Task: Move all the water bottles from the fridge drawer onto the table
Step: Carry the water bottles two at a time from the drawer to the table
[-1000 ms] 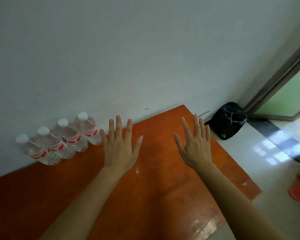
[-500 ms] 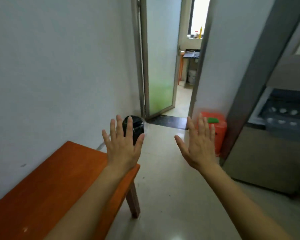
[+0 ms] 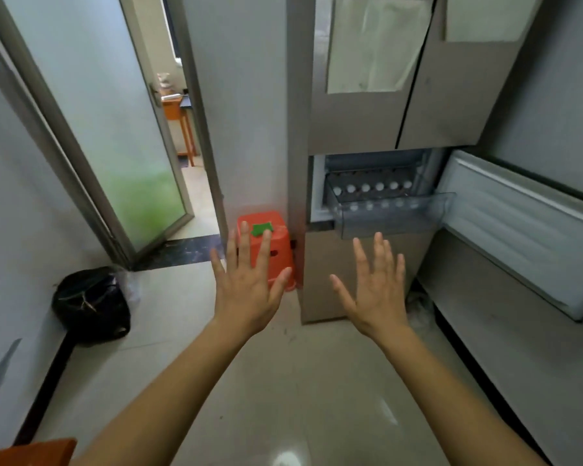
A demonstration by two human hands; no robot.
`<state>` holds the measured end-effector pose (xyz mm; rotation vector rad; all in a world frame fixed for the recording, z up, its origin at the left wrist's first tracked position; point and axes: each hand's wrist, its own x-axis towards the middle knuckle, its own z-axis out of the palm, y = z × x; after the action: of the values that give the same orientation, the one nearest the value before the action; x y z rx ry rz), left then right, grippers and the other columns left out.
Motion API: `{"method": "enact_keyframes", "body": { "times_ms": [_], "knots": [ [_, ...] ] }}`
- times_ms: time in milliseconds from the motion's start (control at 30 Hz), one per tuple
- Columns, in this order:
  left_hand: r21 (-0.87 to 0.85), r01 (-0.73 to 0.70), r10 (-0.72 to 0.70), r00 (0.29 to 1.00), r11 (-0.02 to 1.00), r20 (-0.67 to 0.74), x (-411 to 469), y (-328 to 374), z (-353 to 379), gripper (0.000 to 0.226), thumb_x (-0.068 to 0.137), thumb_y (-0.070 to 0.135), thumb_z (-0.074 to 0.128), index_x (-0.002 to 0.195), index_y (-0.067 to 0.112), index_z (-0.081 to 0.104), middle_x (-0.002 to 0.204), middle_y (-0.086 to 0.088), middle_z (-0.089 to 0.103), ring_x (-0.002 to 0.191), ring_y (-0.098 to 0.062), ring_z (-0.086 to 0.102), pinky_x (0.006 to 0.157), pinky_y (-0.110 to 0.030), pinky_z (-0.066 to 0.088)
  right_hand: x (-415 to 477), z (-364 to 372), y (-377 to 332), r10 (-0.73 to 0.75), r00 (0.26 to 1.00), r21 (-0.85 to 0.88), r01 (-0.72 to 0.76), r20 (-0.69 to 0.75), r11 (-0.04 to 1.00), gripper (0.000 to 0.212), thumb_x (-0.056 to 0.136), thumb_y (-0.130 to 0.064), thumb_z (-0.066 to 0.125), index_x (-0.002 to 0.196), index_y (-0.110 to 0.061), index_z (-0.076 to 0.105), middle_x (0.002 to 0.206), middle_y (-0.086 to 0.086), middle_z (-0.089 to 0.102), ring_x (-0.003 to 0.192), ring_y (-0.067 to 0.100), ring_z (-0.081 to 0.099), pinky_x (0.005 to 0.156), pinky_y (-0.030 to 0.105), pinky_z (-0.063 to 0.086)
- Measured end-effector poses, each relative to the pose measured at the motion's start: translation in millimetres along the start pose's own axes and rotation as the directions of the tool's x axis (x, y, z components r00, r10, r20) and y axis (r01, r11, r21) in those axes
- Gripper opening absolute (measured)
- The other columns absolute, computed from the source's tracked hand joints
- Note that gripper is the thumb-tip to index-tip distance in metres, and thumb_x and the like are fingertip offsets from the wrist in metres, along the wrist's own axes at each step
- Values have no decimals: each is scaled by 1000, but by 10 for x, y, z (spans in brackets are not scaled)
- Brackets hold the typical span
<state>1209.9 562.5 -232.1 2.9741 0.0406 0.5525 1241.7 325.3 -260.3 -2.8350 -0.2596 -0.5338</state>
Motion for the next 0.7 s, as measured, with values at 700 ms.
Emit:
{"method": "enact_keyframes", "body": {
  "times_ms": [700],
  "knots": [
    [-70,-291,299,908,954,293,3046,2341,1927,81,88,77,-2,152,33,-26,157,-6,-37,146,-28,-31,119,-58,-10,2067,422,3119,400,916,-47,-400,-20,915,80,97,-67,31,161,-24,8,166,19,-3,153,33,-1,122,55,5]
  ]
}}
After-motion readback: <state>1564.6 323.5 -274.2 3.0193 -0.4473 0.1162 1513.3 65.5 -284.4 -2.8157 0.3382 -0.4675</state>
